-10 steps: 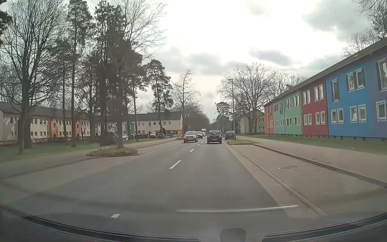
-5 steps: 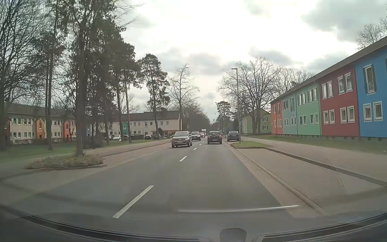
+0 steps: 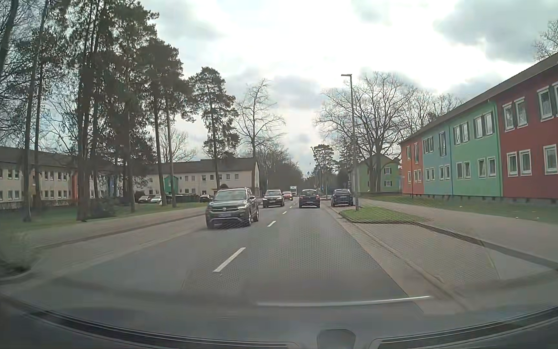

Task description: Follow the waypoints while adhering to traffic rules and regulations

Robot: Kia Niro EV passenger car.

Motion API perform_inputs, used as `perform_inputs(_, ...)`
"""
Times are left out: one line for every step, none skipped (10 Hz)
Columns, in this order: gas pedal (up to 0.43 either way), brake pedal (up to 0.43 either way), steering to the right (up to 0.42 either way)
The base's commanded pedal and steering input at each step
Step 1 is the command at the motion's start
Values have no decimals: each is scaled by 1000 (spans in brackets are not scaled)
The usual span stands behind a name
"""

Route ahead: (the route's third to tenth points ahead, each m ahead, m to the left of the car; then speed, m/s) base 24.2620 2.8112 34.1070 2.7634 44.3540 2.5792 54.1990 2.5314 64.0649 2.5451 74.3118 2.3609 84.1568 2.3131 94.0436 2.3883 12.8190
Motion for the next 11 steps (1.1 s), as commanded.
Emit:
perform_inputs(138, 0, 3)
perform_inputs(138, 0, 3)
perform_inputs(138, 0, 3)
perform_inputs(138, 0, 3)
perform_inputs(138, 0, 3)
perform_inputs(138, 0, 3)
perform_inputs(138, 0, 3)
perform_inputs(138, 0, 3)
perform_inputs(138, 0, 3)
perform_inputs(138, 0, 3)
perform_inputs(138, 0, 3)
